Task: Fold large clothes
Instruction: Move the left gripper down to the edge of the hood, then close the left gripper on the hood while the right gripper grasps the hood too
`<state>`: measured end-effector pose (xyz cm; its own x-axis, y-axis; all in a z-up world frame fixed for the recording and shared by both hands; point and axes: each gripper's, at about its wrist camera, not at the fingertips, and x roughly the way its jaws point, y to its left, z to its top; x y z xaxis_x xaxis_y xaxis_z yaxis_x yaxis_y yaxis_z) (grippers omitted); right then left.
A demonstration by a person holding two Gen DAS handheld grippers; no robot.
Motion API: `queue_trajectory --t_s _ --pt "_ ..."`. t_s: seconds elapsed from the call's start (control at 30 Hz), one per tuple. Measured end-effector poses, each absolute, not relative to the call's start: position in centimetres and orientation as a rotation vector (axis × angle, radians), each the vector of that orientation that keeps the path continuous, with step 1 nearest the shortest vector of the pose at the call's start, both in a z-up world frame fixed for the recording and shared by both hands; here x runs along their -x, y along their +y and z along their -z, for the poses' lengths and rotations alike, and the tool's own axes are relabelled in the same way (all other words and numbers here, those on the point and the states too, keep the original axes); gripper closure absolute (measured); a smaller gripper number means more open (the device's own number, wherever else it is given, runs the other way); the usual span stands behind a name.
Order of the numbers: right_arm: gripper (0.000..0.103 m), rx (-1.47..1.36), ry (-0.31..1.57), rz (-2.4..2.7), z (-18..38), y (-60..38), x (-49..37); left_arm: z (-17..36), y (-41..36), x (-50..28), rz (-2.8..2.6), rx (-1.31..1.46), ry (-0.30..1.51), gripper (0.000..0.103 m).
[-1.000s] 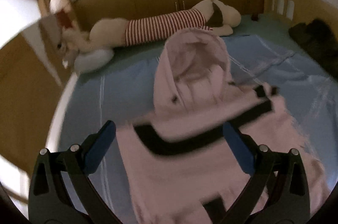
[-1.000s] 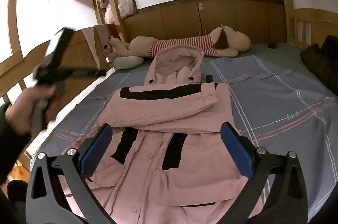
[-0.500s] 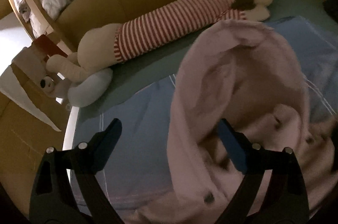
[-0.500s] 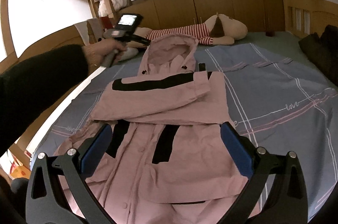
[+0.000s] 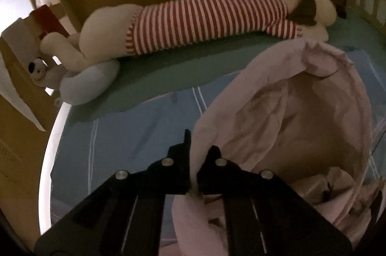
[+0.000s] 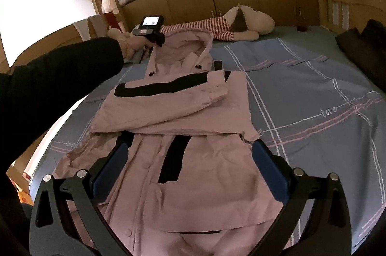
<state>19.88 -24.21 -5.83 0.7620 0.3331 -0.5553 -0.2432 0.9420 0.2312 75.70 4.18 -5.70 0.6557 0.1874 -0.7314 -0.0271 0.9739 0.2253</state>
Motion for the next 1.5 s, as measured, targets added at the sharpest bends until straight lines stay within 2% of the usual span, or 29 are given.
queue_trajectory --t_s 0.33,0.47,0.63,0.83,1.03,1.17,1.37,1.43,1.5 --pt "0.001 -0.123 0.626 -0.324 5.8 -23.6 -19.8 0.4 7.5 -62.7 -0.022 -0.142 0.771 0.099" --pt "0.001 -0.084 0.616 -0.306 6.0 -23.1 -19.7 0.0 8.0 -59.1 -0.009 -0.121 0.765 0.098" --pt "0.001 0.097 0.523 -0.261 4.6 -21.6 -21.3 0.6 9.8 -56.2 0.003 -0.067 0.758 0.098" --pt "0.001 0.346 0.404 -0.218 3.2 -20.0 -29.7 1.9 11.1 -54.2 0.018 -0.060 0.780 0.098" --pt "0.001 0.563 0.351 -0.186 5.1 -15.2 -39.8 2.0 11.1 -53.9 0.042 -0.073 0.778 0.097" --pt "0.015 0.766 0.335 -0.178 8.0 -12.1 -42.8 1.9 11.0 -54.3 0.055 -0.080 0.775 0.097" --pt "0.017 0.838 0.290 -0.129 9.0 -10.7 -45.7 1.9 11.2 -54.6 0.065 -0.070 0.781 0.097" --pt "0.025 0.857 0.291 -0.113 9.3 -10.3 -47.1 1.9 11.2 -54.6 0.069 -0.063 0.784 0.097" --pt "0.037 0.866 0.295 -0.101 9.3 -9.6 -48.5 1.7 11.1 -54.4 0.075 -0.064 0.785 0.097"
